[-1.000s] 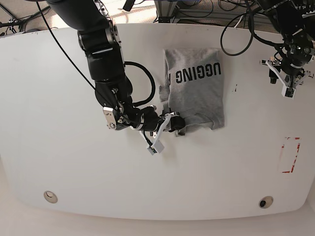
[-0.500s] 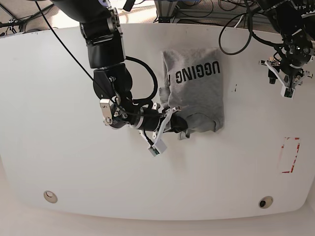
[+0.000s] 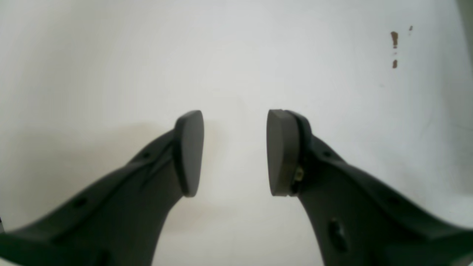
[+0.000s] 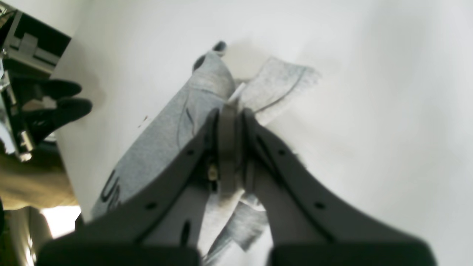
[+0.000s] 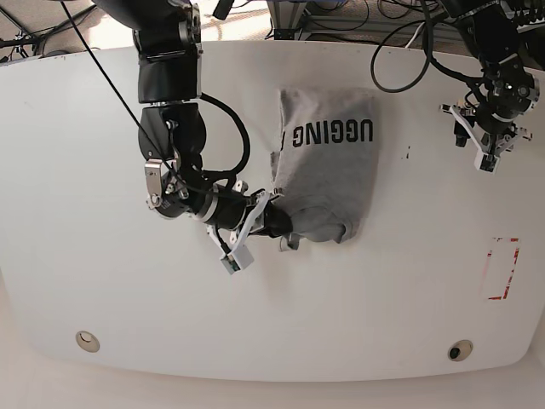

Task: Fold the T-shirt properly
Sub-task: 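Tuck the loose fabric under the bundle's edge with the right gripper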

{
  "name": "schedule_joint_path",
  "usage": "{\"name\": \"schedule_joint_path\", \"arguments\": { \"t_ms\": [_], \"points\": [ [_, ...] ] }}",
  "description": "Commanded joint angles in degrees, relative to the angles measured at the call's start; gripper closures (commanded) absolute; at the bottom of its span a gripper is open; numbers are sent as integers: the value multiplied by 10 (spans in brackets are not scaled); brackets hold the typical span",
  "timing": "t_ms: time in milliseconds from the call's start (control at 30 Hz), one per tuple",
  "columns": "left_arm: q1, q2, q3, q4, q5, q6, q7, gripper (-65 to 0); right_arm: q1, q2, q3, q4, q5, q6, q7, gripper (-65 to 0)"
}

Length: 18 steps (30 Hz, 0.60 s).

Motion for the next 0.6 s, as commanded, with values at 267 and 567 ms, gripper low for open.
{"name": "schedule_joint_path", "arguments": {
  "t_ms": [267,567],
  "points": [
    [-3,-9,46,16,-3,1,-9,-250,81,19,16,-94,-19,5,25,-149],
    [-3,-6,115,87,-3,1,-7,-250,79,77,18,-137,-14,1,95,-428]
  ]
}}
